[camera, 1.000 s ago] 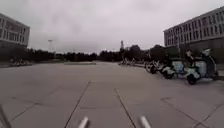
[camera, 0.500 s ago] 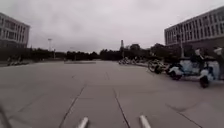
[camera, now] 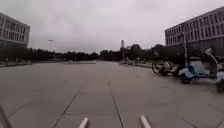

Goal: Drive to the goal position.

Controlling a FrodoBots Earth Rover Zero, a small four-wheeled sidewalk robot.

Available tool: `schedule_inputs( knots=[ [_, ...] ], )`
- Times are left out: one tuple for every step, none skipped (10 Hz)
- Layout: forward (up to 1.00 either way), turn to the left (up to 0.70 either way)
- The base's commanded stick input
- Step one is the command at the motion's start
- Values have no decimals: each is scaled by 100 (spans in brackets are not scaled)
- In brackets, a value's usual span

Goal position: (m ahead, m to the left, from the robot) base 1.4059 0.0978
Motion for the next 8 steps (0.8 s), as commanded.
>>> schedule_inputs(
  knots=[
    [100,0],
    [82,0],
    [38,0],
    [0,0],
    [0,0],
    [0,0],
    [0,0],
    [0,0]
  ],
)
